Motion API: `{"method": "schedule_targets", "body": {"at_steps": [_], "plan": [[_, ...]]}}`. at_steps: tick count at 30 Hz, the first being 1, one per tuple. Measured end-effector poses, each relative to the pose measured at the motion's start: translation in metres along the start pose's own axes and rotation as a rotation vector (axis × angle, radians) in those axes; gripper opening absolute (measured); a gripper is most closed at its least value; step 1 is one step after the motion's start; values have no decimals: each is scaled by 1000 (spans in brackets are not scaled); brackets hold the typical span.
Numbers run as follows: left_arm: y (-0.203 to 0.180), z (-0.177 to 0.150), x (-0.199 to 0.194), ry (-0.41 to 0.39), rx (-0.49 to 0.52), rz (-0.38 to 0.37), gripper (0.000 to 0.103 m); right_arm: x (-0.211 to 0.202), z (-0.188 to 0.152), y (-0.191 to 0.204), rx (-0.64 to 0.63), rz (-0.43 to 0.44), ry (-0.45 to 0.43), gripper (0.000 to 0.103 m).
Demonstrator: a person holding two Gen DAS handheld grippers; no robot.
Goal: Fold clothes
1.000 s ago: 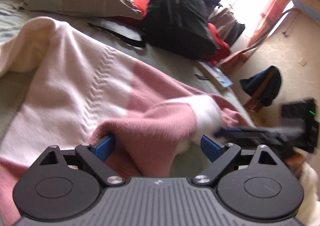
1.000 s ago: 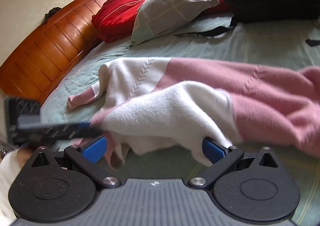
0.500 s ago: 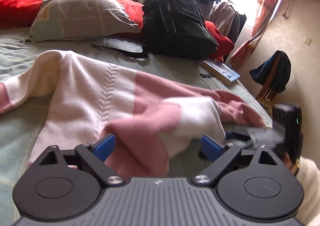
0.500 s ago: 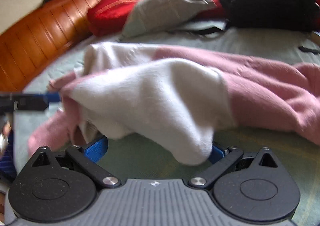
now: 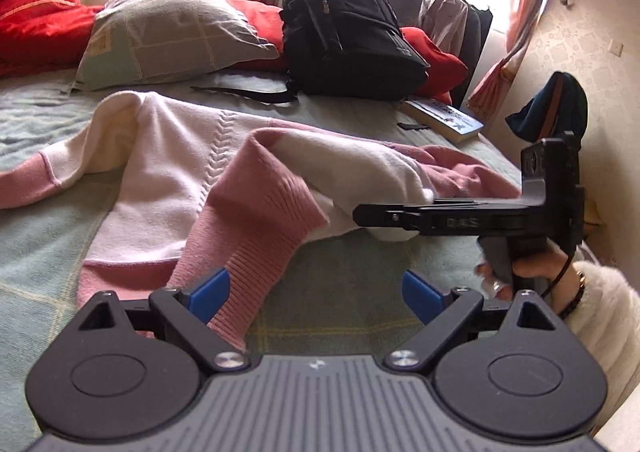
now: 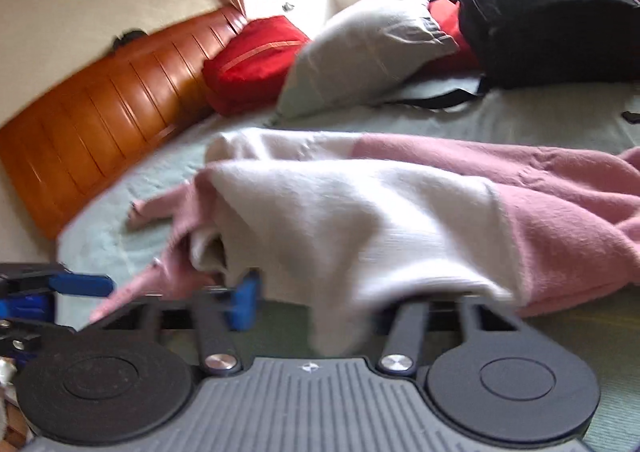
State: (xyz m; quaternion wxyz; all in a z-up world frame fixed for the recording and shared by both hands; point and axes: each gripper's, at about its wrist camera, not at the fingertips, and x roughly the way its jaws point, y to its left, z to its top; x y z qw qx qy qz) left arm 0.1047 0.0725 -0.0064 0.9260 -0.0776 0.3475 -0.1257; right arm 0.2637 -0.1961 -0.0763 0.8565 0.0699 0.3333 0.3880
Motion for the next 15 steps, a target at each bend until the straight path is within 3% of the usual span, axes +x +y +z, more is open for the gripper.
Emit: {"method": "schedule_targets", "body": {"at_steps": [3,10,15], "plan": [[0,-3,-4,5,3,12,93,-13,-1,-1,-6,-32,6,22],[-9,-8,-14,-2,28,11,93,-73,3,4,51,-52,4,21],[-20,-15,-31,-33,42,-8,93,-122,1,11,109,-5,-38,21]]}}
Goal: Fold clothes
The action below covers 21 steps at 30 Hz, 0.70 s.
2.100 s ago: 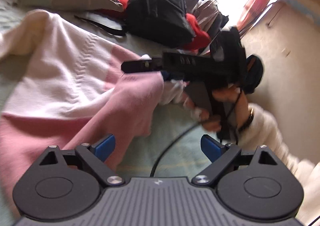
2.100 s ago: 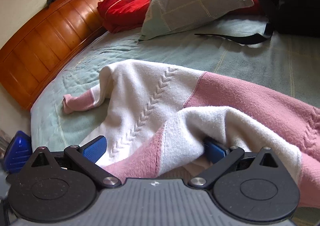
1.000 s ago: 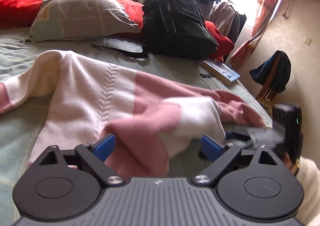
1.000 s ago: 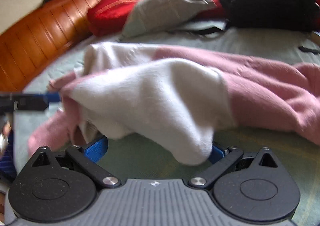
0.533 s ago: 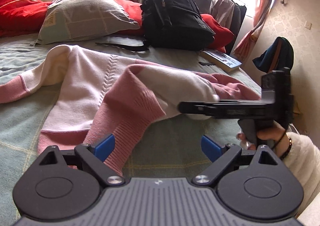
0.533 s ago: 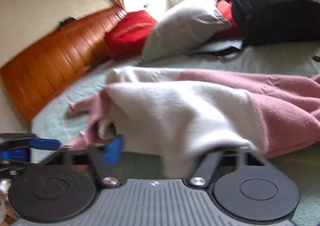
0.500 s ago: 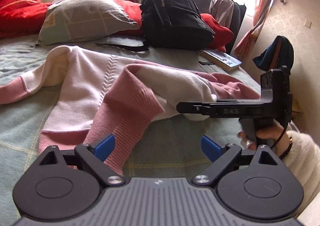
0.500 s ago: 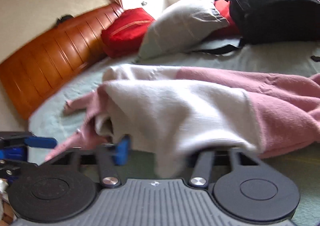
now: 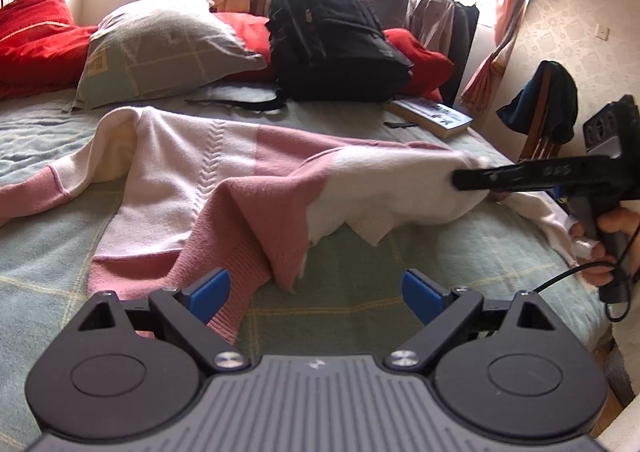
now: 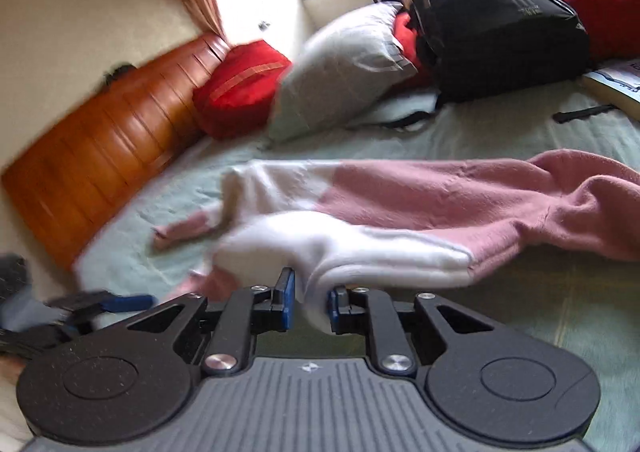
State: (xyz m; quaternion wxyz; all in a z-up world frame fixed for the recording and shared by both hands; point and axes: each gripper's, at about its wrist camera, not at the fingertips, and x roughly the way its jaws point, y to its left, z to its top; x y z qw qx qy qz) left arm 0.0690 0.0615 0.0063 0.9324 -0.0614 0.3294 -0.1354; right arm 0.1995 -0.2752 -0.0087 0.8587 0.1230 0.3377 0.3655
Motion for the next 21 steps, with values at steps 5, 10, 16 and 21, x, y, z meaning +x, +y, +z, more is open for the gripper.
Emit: {"method": "schedule_targets", "body": {"at_steps": [5,10,16,21], "plan": [[-14,-6,-21,-36,24,-13,93,-34,-2,13,11,11,-53,21],[-26,-12,-39,-62,50,-14,93,-43,-6,15,26,-4,-84,21],[-31,-21,-44,-56,67,-11,95,-32,-36,-1,60,-90,4,37],[-33,-22,-30,-11,74,1,95,-13,-74,-2,14,-136,111,57]]}}
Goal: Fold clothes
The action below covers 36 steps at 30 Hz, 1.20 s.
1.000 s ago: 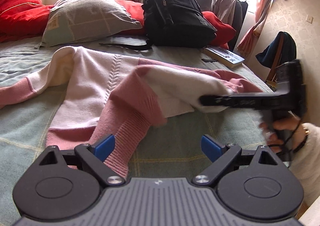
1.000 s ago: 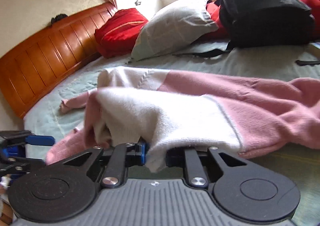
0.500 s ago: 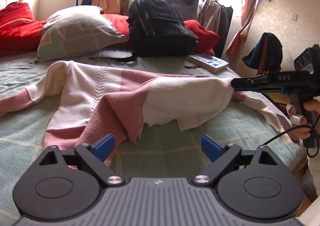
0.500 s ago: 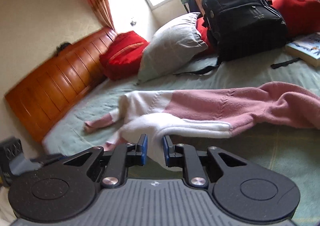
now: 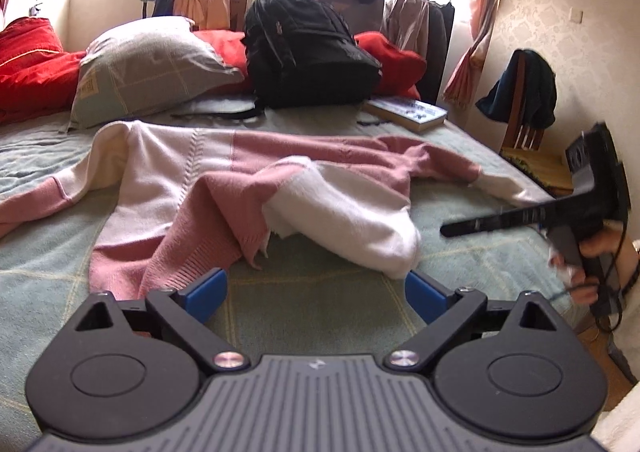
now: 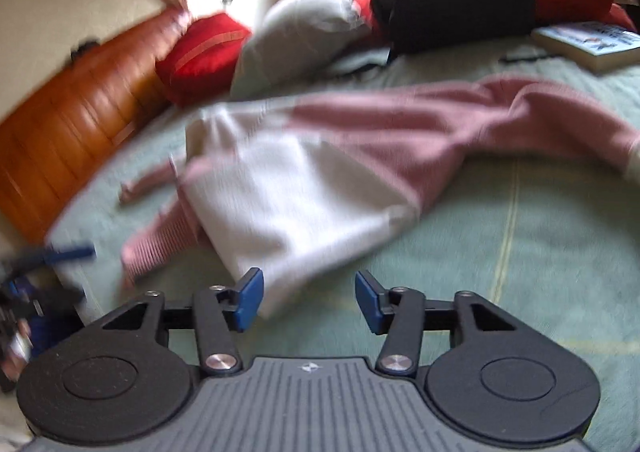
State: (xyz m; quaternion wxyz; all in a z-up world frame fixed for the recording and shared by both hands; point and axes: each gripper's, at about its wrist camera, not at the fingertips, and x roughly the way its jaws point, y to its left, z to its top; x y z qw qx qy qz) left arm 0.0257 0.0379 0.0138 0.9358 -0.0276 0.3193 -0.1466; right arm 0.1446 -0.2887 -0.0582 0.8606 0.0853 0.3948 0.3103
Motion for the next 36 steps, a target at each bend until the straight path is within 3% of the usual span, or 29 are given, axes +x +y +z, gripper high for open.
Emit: {"method": "schedule_targets", "body": {"at_steps": [6,15,17,18,19,22,31,36], "plan": [[0,-5,13,40,-12,2,95,39,-22,30,-167,-19,7,57],[8,-7,33,108,-33,22,95,81,-22,63,-488,-187,-72,62],[8,-8,34,110,-37,23,95,83,-25,67,-550,-221,-94,56],[8,-8,34,111,-38,23,95,83,-25,69,-567,-235,-95,37],[7,-8,34,111,-38,24,95,80,-23,70,-573,-239,-92,28],[7,-7,33,108,-39,29,95,60,-10,66,-483,-141,-86,22],[3,-11,19,84,-27,35,96,-20,29,22,-34,246,-111,18],[2,-12,12,69,-32,33,96,-51,29,6,89,319,-142,18]]}}
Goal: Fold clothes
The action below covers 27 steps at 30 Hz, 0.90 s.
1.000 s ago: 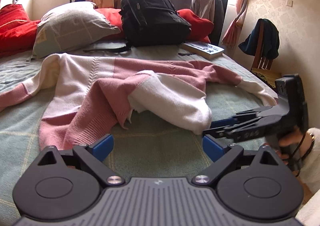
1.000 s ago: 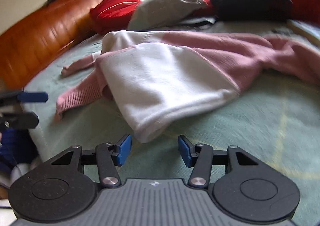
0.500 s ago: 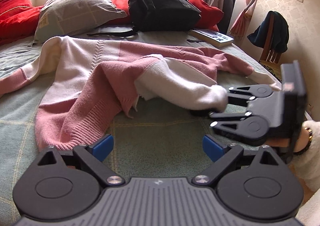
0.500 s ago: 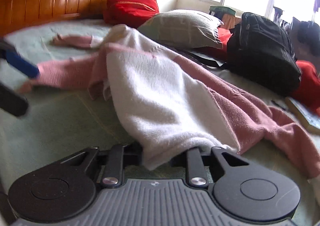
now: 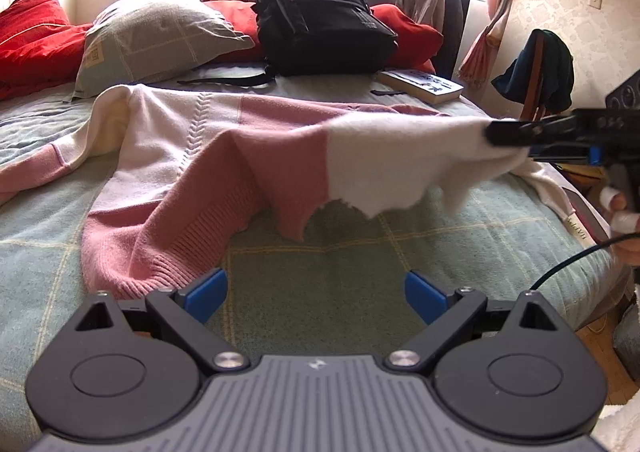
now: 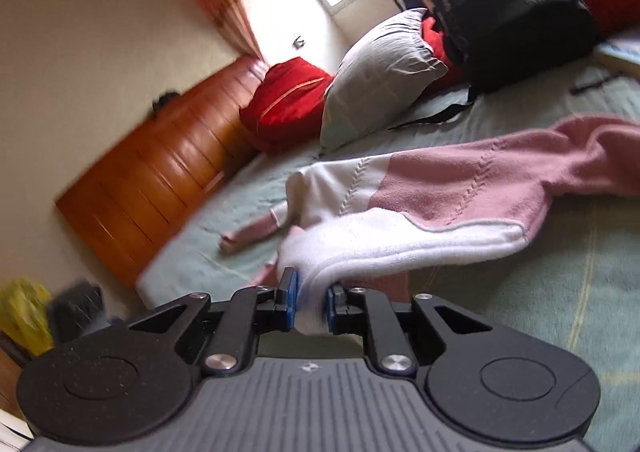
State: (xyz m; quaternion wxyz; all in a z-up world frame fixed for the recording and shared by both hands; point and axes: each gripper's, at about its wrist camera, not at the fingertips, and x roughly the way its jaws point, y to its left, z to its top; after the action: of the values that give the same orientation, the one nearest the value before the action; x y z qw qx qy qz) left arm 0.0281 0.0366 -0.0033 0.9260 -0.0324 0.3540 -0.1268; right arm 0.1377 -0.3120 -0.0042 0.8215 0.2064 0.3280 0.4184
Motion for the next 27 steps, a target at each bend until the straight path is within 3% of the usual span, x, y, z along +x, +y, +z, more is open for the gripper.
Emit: {"method": "schedule_targets", "body": {"at_steps": [4,8,13,16,21,24,27], "plan": [[10,-3,-8,-19,-36,5,96,-14,-3,-16,88,-1,-12,18],[42,-3,-13,-18,-136,32,95,-2,-16,-25,54,-141,70,22],[98,-11,-21,-21,-319,66,95,21,-38,-26,-14,-255,207,45],[136,-22,-18,-33,-485,-9,95,14,-33,-20,-57,-281,179,53],[191,-47,12,-29,-782,-200,93,6,-23,-19,-77,-293,133,54],[202,-54,25,-47,-852,-270,93,7,-22,-21,-72,-288,124,55],[204,-44,40,-45,-850,-285,93,12,-21,-24,-55,-283,117,55]]}}
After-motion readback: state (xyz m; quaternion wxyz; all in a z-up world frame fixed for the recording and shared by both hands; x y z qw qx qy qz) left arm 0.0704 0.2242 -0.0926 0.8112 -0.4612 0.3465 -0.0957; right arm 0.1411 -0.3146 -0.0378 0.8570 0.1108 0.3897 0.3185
